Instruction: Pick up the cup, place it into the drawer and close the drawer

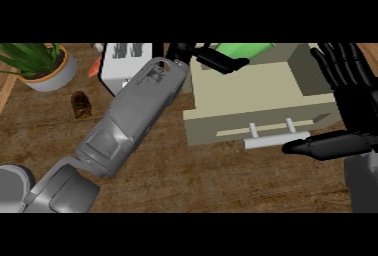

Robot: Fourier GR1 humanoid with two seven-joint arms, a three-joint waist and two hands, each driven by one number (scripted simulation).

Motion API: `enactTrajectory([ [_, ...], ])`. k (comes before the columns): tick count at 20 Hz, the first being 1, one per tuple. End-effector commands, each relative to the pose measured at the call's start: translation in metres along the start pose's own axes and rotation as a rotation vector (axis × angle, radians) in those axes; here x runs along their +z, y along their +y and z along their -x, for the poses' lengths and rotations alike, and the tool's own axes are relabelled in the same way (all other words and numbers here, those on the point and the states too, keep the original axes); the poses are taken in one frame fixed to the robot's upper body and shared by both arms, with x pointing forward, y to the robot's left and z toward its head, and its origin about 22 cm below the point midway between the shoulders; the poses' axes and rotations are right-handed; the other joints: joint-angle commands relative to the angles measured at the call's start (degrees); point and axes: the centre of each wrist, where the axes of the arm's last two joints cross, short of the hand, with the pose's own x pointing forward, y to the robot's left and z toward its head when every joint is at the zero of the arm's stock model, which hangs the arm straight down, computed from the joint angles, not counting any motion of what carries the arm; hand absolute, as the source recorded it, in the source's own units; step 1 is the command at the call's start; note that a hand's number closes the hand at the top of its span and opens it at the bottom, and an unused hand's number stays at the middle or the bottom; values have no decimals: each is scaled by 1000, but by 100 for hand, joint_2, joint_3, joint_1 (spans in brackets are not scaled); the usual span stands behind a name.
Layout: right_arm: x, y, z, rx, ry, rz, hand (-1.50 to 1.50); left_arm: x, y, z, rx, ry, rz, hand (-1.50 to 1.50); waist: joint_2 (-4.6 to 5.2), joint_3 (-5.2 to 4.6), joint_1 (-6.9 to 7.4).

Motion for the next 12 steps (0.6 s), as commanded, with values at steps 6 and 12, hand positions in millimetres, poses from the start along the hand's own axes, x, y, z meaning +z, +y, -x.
enactTrajectory([
  [6,-13,7,-7,-34,-42,-63,-150,13,-3,30,-53,67,82,-150,91,-1,-394],
  [12,-28,33,-7,-142,-63,-271,-150,12,-3,22,131,4,6,-150,171,-10,-505],
])
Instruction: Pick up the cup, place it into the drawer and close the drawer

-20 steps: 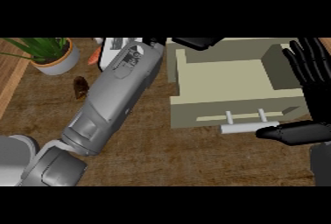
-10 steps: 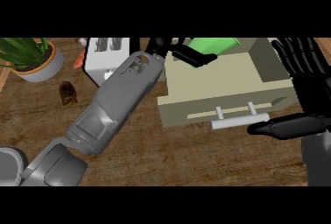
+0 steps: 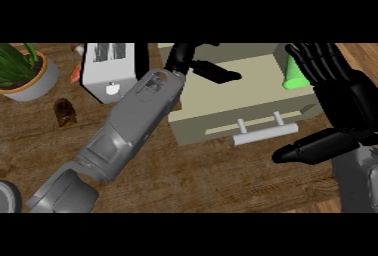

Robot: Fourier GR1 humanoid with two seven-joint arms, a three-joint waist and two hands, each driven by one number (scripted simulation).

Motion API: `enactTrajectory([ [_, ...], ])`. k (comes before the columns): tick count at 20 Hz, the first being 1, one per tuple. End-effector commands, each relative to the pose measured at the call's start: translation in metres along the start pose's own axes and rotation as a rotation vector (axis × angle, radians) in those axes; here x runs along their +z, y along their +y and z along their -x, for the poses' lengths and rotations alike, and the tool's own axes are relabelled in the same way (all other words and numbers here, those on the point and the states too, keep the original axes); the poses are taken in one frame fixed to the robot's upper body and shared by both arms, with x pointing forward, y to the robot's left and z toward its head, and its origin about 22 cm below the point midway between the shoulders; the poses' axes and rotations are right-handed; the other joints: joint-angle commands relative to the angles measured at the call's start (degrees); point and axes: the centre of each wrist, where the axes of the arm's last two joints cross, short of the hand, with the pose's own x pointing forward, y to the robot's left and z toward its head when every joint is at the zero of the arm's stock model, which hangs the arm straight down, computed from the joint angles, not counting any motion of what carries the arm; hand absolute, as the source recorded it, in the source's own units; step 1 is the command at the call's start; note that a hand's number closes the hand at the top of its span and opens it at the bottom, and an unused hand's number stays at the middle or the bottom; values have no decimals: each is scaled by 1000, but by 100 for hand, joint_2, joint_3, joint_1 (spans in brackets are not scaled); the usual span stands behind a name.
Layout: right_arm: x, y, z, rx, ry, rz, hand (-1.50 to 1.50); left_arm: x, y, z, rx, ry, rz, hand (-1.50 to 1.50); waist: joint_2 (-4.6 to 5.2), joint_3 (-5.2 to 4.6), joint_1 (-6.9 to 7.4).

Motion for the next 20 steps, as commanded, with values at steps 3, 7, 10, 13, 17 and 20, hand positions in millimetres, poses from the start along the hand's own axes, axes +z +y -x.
enactTrajectory([
  [3,-18,18,-7,-91,-37,-258,150,0,-1,-7,181,-100,1,-150,20,-13,-45],
  [7,-8,29,6,-110,50,-446,150,0,0,-11,267,-173,-77,-150,-50,-10,78],
  [10,-1,23,4,71,200,-579,150,-1,0,-12,274,-183,-118,-150,-115,-14,259],
  [13,10,26,3,172,280,-629,-150,-4,-1,-18,271,-188,-171,-150,-161,-8,303],
  [17,20,29,-2,414,302,-574,-150,-4,4,-10,289,-158,-172,-150,-198,-4,699],
  [20,33,39,34,480,408,-523,-150,3,3,-1,334,-181,-156,-150,-236,-3,999],
])
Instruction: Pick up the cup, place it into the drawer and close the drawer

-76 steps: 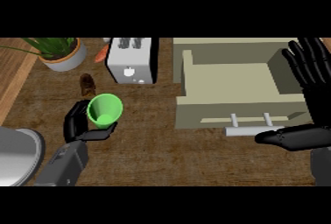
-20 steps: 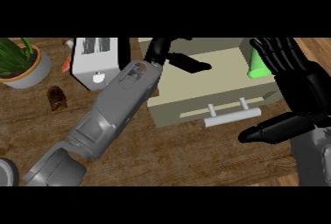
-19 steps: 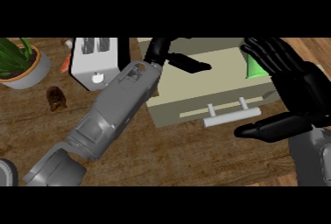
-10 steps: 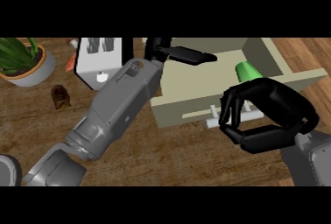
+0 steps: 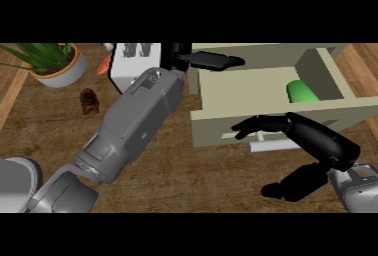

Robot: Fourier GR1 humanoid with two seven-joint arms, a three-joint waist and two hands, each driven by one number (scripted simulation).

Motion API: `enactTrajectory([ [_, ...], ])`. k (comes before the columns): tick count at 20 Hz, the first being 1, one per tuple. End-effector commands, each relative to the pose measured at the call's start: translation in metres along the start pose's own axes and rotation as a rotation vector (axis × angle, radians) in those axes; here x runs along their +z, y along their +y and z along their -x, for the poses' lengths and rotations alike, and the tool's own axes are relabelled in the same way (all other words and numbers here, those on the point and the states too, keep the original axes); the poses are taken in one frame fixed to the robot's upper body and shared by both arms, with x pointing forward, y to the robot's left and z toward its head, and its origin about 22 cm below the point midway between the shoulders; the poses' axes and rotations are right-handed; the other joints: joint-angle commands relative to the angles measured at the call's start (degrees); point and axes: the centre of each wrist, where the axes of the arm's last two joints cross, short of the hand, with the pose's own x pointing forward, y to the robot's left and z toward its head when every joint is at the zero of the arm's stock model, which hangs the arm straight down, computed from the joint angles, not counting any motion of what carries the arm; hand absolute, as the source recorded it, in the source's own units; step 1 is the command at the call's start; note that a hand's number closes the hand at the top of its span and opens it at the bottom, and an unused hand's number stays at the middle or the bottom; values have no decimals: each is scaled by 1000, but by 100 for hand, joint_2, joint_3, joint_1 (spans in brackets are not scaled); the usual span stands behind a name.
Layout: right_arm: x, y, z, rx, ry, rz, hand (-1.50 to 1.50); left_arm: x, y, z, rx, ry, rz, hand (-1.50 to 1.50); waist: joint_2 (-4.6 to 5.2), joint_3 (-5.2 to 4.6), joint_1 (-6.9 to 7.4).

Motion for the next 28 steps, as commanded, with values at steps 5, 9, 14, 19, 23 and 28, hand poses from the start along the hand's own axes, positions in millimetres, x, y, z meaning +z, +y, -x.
enactTrajectory([
  [5,-13,40,70,137,233,5,-150,11,22,13,78,-18,-24,-150,-52,1,539],
  [9,-39,47,106,162,302,-88,-150,22,13,19,103,-36,-16,-150,-58,5,792],
  [14,-58,47,145,168,357,-43,150,30,53,24,121,-19,-28,-150,-48,9,907],
  [19,-55,9,163,119,291,95,150,33,65,18,136,-42,-3,-150,11,25,1132],
  [23,-63,-31,155,133,270,241,150,45,91,24,143,-39,-9,-150,57,25,1226],
  [28,-66,-83,138,154,279,357,150,55,103,28,151,-20,26,-150,99,22,1381],
])
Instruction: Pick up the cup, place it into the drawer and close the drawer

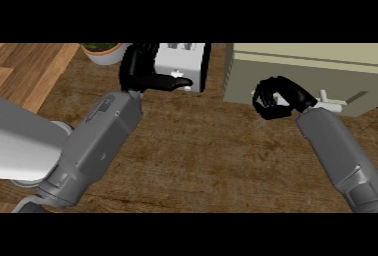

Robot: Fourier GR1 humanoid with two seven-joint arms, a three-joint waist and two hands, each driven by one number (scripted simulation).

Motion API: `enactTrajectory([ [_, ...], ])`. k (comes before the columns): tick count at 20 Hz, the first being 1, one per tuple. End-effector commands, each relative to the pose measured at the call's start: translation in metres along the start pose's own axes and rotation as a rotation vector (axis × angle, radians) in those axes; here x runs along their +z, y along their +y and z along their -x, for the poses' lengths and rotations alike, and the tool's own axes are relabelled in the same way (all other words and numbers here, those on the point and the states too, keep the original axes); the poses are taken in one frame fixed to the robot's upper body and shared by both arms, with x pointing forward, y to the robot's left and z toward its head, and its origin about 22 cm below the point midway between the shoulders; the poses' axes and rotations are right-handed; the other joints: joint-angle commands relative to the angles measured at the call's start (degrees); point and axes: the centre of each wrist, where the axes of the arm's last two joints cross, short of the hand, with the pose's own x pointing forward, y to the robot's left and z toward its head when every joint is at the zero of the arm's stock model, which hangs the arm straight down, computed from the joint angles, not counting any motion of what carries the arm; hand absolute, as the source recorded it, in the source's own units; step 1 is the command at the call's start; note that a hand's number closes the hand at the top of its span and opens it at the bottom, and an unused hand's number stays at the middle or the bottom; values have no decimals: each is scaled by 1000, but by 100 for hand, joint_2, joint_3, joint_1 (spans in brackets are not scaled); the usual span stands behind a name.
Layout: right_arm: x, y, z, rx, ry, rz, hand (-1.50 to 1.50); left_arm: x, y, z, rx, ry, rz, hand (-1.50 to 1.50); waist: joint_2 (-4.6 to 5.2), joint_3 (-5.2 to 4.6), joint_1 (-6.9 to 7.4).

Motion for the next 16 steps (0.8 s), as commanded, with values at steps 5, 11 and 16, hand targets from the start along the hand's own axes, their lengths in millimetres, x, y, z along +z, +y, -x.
enactTrajectory([
  [5,-4,-86,-22,-15,27,209,150,10,20,-3,-10,20,31,-150,82,-27,291],
  [11,7,-101,-18,-51,2,226,150,15,22,-1,16,20,47,-150,92,-27,377],
  [16,11,-110,-22,-78,-21,228,150,23,28,3,28,34,57,-150,126,-35,468],
])
